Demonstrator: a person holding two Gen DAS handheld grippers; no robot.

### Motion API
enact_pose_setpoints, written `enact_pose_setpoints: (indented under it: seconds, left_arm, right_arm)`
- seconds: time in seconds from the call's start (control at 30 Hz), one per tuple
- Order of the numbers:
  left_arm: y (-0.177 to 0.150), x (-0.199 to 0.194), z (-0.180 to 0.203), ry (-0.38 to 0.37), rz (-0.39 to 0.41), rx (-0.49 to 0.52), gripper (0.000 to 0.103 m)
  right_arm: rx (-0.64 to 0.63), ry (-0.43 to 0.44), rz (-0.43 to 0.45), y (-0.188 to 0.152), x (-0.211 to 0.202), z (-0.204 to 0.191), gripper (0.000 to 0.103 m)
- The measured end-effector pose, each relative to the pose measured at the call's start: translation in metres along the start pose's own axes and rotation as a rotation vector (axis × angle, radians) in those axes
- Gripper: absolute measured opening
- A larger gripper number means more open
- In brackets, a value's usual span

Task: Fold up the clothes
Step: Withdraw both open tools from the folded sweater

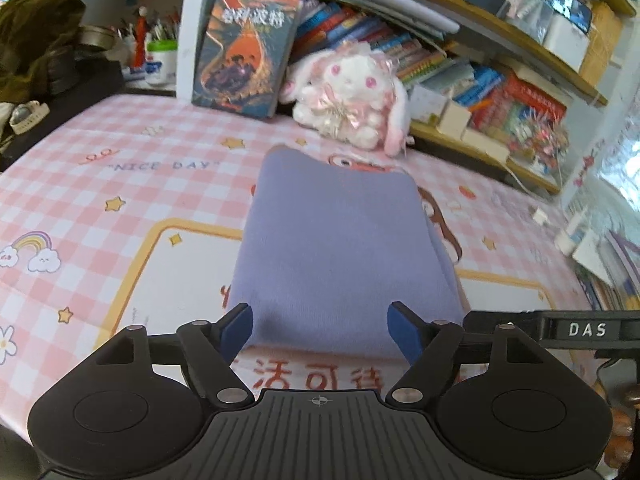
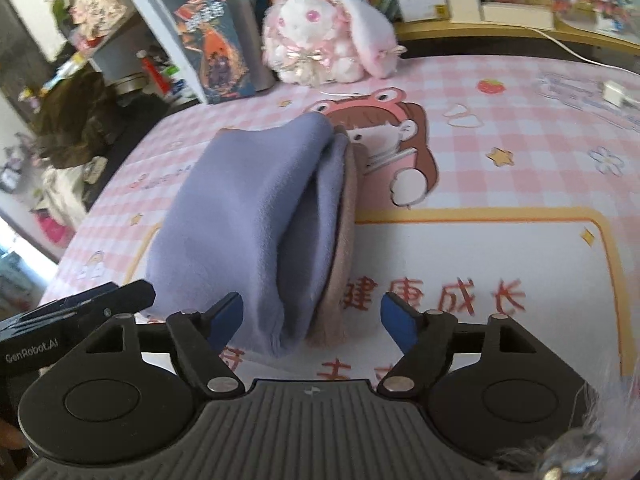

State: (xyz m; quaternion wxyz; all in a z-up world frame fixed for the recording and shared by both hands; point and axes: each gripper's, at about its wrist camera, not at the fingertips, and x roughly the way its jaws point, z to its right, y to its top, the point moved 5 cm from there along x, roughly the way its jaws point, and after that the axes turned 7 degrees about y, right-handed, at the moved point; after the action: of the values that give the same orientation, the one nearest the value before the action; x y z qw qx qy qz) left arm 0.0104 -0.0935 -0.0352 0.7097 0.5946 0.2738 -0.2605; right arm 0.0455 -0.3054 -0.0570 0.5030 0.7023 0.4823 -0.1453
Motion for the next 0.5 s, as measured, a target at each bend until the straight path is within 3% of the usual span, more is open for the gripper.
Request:
enact_pose_setpoints:
  seconds: [0.17,0.5]
  left_arm:
    - [-0.005,0.000,-0.008,-0.061,-0.037,0.043,0.077]
    - [-0.011,-0.003,-0.036,-0.155,-0.073,0.119,0.083]
  right_arm:
    - [0.047,-0.091,0.008,-0.017,-0.005,-0.012,0.084]
    - [0.145,-0.192,0.044,-0.049,-0.008,-0.042,0.084]
